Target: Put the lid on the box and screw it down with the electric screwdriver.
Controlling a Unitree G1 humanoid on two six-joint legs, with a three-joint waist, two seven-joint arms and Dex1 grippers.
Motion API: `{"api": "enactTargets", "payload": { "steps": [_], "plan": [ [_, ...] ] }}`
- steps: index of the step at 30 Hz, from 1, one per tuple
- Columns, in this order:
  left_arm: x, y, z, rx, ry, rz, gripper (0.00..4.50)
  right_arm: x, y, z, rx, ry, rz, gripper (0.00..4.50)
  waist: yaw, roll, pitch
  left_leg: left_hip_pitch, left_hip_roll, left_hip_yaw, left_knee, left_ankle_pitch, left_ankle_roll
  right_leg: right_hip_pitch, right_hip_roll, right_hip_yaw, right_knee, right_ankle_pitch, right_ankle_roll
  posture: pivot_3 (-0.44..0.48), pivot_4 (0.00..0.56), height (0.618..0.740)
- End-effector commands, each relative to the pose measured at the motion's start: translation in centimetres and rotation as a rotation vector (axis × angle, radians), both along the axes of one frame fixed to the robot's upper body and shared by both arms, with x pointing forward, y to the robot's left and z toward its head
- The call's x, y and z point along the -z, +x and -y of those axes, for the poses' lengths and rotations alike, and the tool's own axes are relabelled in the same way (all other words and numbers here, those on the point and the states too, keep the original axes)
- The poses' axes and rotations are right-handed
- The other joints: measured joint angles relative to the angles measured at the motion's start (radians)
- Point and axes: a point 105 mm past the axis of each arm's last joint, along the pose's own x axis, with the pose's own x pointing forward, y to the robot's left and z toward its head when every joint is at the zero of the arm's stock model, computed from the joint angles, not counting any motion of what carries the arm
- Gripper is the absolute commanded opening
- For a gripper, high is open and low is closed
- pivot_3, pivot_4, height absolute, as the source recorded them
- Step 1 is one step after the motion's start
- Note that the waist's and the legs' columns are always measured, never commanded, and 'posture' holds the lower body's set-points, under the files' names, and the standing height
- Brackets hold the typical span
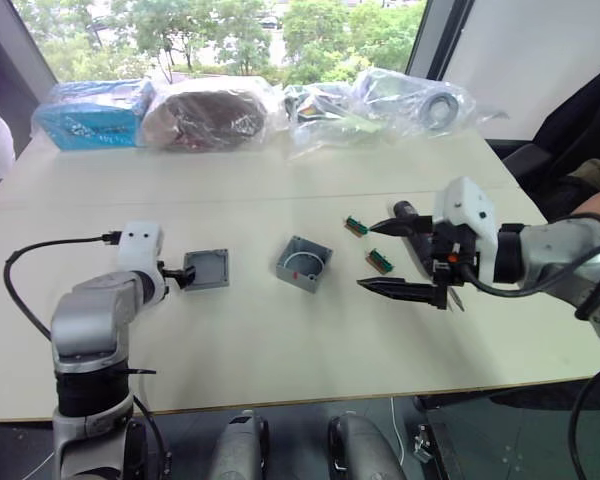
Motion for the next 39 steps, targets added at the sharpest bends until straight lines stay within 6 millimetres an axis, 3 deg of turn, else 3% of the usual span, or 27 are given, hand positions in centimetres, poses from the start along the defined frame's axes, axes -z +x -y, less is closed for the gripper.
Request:
{"api": "enactTargets", "payload": {
  "steps": [1, 3, 4, 8, 9, 12, 17, 20, 27, 31, 39],
  "plan": [
    [2.1, -0.9, -1.0, -0.066, -0.024, -0.072, 2.95, -1.1, -0.2, -0.2, -0.009, 0.013, 0.052, 4.5, -0.002, 0.0, -0.001, 0.001, 0.0, 0.001, 0.0, 0.0, 0.0, 0.001, 0.0, 0.0, 0.0, 0.0, 0.0, 0.0, 0.15, 0.74],
    [2.3, -1.0, -1.0, -0.072, -0.038, -0.076, 2.3, -1.1, -0.3, -0.2, -0.007, 0.014, 0.052, 4.5, -0.006, 0.0, -0.002, 0.004, 0.0, 0.002, -0.001, 0.0, 0.0, 0.002, 0.0, 0.001, 0.0, 0.0, 0.0, 0.0, 0.15, 0.74],
    [2.1, -0.9, -1.1, -0.074, -0.041, -0.069, 1.75, -1.1, -0.3, -0.2, -0.004, 0.014, 0.05, 4.5, -0.008, 0.0, -0.002, 0.006, 0.0, 0.002, -0.002, 0.0, 0.0, 0.004, 0.0, 0.001, 0.0, 0.0, 0.0, 0.0, 0.15, 0.74],
    [0.3, 0.3, -1.2, -0.067, -0.052, -0.006, 0.16, -0.9, -0.5, -0.1, 0.008, 0.025, 0.039, 4.5, -0.015, 0.0, -0.002, 0.01, 0.0, 0.002, -0.003, 0.0, 0.0, 0.007, 0.001, 0.002, 0.0, 0.0, -0.001, 0.0, 0.15, 0.74],
    [-0.2, 0.6, -1.0, -0.055, -0.056, 0.015, 0.02, -0.8, -0.5, -0.2, 0.012, 0.027, 0.037, 4.5, -0.017, 0.0, -0.002, 0.01, 0.0, 0.002, -0.003, 0.0, 0.0, 0.008, 0.001, 0.002, 0.0, 0.0, -0.001, 0.0, 0.15, 0.74],
    [-2.1, 1.9, 0.2, -0.006, -0.099, 0.086, 0.02, -0.9, -0.4, -0.2, 0.032, 0.059, 0.021, 4.5, -0.018, -0.001, -0.001, 0.01, 0.0, 0.002, -0.003, 0.0, 0.0, 0.008, 0.001, 0.002, 0.0, 0.0, -0.001, 0.0, 0.15, 0.74],
    [-10.7, 4.0, 6.3, 0.283, -0.244, 0.482, 0.02, -0.9, 1.6, -0.3, 0.2, 0.201, -0.103, 4.5, 0.0, -0.003, 0.0, 0.009, 0.0, 0.002, -0.003, 0.0, 0.0, 0.008, -0.001, 0.001, -0.001, 0.0, -0.001, 0.0, 0.15, 0.74],
    [-13.0, 3.6, 9.1, 0.439, -0.246, 0.625, 0.02, -1.5, 2.0, -1.6, 0.21, 0.38, -0.242, 4.5, 0.0, -0.003, 0.0, 0.008, 0.0, 0.003, -0.002, 0.0, -0.001, 0.008, -0.002, 0.002, -0.003, 0.001, -0.003, 0.0, 0.15, 0.74],
    [-13.7, 2.1, 14.1, 0.7, -0.262, 0.724, 0.02, -2.4, 1.9, -4.2, 0.247, 0.676, -0.483, 4.5, -0.003, -0.002, 0.0, 0.008, 0.001, 0.004, -0.004, 0.0, 0.0, 0.007, -0.001, 0.002, -0.003, 0.002, -0.003, 0.0, 0.15, 0.74],
    [-13.2, 1.7, 15.2, 0.769, -0.236, 0.73, 0.02, -2.3, 2.0, -4.8, 0.297, 0.704, -0.535, 4.5, -0.005, -0.002, 0.0, 0.008, 0.0, 0.005, -0.004, 0.0, 0.0, 0.006, 0.0, 0.003, -0.003, 0.002, -0.003, 0.0, 0.15, 0.74],
    [-13.0, 1.7, 15.6, 0.787, -0.224, 0.738, 0.02, -2.8, 2.2, -5.5, 0.317, 0.735, -0.564, 4.5, -0.006, -0.002, 0.0, 0.007, 0.0, 0.004, -0.004, 0.0, 0.0, 0.006, 0.002, 0.003, -0.004, 0.002, -0.002, 0.0, 0.15, 0.74]
  ]
}}
